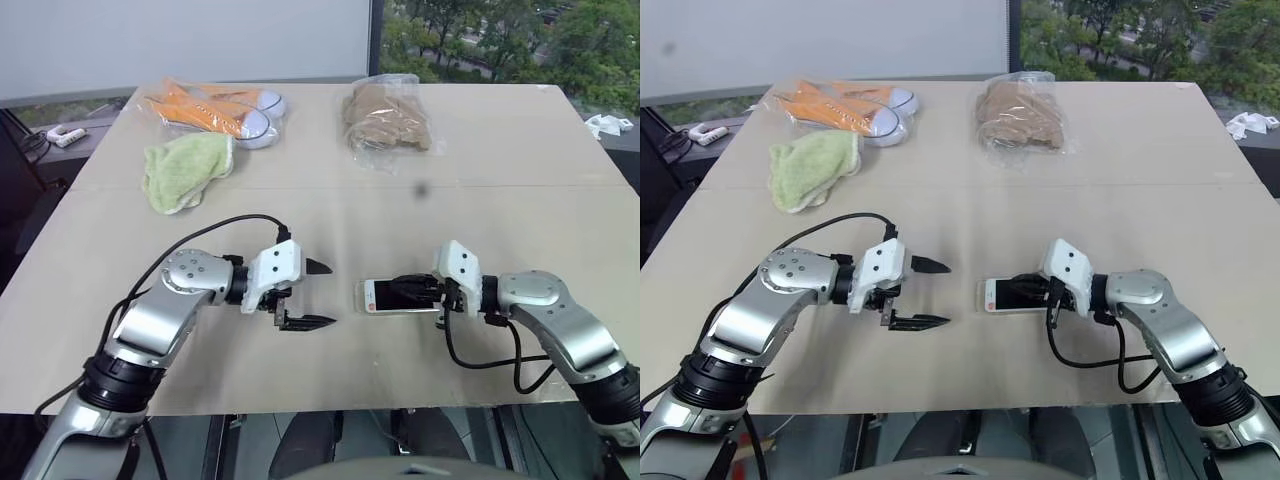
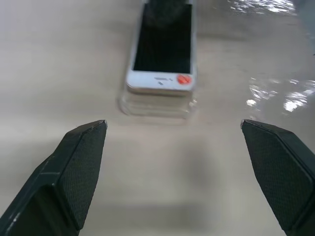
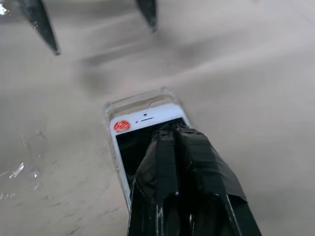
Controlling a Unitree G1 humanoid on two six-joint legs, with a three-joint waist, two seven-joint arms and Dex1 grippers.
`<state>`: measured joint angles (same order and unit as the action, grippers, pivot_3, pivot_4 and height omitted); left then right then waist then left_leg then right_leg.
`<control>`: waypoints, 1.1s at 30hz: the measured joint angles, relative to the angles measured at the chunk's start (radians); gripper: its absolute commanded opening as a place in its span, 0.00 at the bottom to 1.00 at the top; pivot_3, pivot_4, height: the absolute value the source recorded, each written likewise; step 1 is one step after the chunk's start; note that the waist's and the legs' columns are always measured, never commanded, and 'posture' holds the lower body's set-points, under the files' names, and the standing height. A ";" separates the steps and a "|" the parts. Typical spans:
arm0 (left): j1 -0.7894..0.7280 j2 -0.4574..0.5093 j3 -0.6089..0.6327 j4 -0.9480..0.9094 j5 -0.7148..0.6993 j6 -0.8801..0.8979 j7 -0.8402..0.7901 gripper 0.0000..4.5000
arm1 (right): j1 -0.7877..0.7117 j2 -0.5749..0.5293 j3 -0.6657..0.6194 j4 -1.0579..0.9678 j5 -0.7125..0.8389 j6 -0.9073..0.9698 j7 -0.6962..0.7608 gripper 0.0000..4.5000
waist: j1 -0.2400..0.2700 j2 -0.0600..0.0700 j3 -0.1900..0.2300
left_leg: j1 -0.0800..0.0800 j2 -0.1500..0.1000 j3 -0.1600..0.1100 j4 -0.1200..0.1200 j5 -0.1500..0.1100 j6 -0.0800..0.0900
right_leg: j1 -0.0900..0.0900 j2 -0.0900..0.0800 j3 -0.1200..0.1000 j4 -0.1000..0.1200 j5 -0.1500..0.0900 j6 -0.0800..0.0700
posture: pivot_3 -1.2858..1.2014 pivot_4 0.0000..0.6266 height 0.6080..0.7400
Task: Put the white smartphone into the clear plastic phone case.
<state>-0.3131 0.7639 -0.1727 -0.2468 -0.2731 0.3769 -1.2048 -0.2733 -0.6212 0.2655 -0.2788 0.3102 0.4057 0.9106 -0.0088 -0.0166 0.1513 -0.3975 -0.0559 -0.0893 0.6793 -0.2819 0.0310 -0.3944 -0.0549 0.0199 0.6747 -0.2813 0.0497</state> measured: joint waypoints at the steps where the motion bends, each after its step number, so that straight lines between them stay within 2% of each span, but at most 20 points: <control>1: 0.000 -0.007 -0.002 0.005 0.000 0.000 0.007 1.00 | -0.004 0.002 0.003 0.009 -0.007 -0.004 0.003 0.00 | -0.001 0.000 0.000 | 0.000 0.000 0.000 0.000 0.000 0.000 | 0.000 0.000 0.000 0.000 0.000 0.000 | 0.52 0.24 1.00; 2: 0.000 -0.014 -0.006 0.008 0.000 0.000 0.012 0.88 | -0.009 0.003 0.004 0.019 -0.017 -0.011 0.005 0.00 | -0.002 0.000 0.000 | 0.000 0.000 0.000 0.000 0.000 0.000 | 0.000 0.000 0.000 0.000 0.000 0.000 | 0.52 0.24 1.00; 3: 0.000 -0.017 -0.007 0.010 0.001 -0.001 0.014 0.81 | -0.010 0.004 0.004 0.026 -0.023 -0.018 0.007 0.00 | -0.002 0.000 0.000 | 0.000 0.000 0.000 0.000 0.000 0.000 | 0.000 0.000 0.000 0.000 0.000 0.000 | 0.52 0.24 1.00; 6: 0.000 -0.016 -0.012 0.022 0.006 -0.007 0.013 0.51 | -0.010 0.008 0.004 0.030 -0.030 -0.022 0.016 0.00 | -0.002 0.000 0.000 | 0.000 0.000 0.000 -0.001 0.000 0.000 | -0.001 0.000 0.000 0.000 0.000 0.000 | 0.52 0.24 1.00; 8: 0.000 -0.016 -0.015 0.022 0.004 0.002 0.012 0.51 | -0.010 0.012 0.004 0.034 -0.032 -0.023 0.021 0.00 | -0.002 0.000 0.000 | 0.000 0.000 0.000 -0.001 0.000 0.000 | -0.001 0.000 0.000 0.000 0.000 0.000 | 0.52 0.24 1.00; 9: 0.000 -0.013 -0.015 0.022 -0.006 0.020 0.007 0.57 | -0.010 0.015 0.004 0.035 -0.034 -0.024 0.022 0.00 | -0.002 0.000 0.000 | 0.000 0.000 0.000 -0.001 0.000 0.000 | -0.001 0.000 0.000 0.001 0.000 0.000 | 0.52 0.24 1.00; 11: 0.002 -0.008 -0.015 0.020 -0.013 0.035 0.001 0.76 | -0.010 0.018 0.004 0.037 -0.036 -0.024 0.023 0.00 | -0.003 0.000 0.000 | 0.000 0.000 0.000 -0.001 0.000 0.000 | -0.001 0.000 0.000 0.001 0.000 0.000 | 0.52 0.24 1.00; 13: 0.005 -0.007 -0.016 0.020 -0.015 0.037 0.001 1.00 | -0.010 0.019 0.004 0.039 -0.038 -0.024 0.023 0.00 | -0.002 0.000 0.000 | 0.000 0.000 0.000 -0.001 0.000 0.000 | -0.001 0.000 0.000 0.001 0.000 0.000 | 0.52 0.24 1.00; 24: 0.022 0.015 -0.027 0.019 0.001 0.023 0.010 1.00 | -0.010 0.029 0.034 0.053 -0.077 -0.029 0.041 0.00 | -0.002 0.000 0.000 | 0.000 0.000 0.000 -0.001 0.000 0.000 | -0.001 0.000 0.001 0.000 0.000 0.000 | 0.52 0.24 1.00; 27: 0.022 0.015 -0.036 0.019 -0.003 0.032 0.002 0.82 | -0.010 0.030 0.034 0.053 -0.079 -0.030 0.042 0.00 | -0.002 0.000 0.000 | 0.000 0.000 0.000 -0.001 0.000 0.000 | -0.001 0.000 0.001 0.001 0.000 0.000 | 0.52 0.24 1.00; 29: 0.022 0.015 -0.036 0.018 -0.004 0.032 0.002 0.59 | -0.010 0.031 0.034 0.053 -0.080 -0.030 0.042 0.00 | -0.002 0.000 0.000 | 0.000 0.000 0.000 -0.001 0.000 0.000 | -0.001 0.000 0.001 0.001 0.000 0.000 | 0.52 0.24 1.00; 33: 0.022 0.015 -0.036 0.017 -0.004 0.032 0.002 0.19 | -0.010 0.031 0.034 0.053 -0.082 -0.030 0.042 0.00 | -0.002 0.000 0.000 | 0.000 0.000 0.000 -0.001 0.000 0.000 | -0.001 0.000 0.001 0.001 0.000 0.000 | 0.52 0.24 1.00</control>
<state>-0.2911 0.7787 -0.2085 -0.2299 -0.2775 0.4090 -1.2031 -0.2831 -0.5902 0.2999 -0.2260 0.2277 0.3758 0.9531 -0.0112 -0.0164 0.1514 -0.3975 -0.0559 -0.0891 0.6786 -0.2820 0.0309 -0.3952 -0.0549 0.0204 0.6752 -0.2813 0.0497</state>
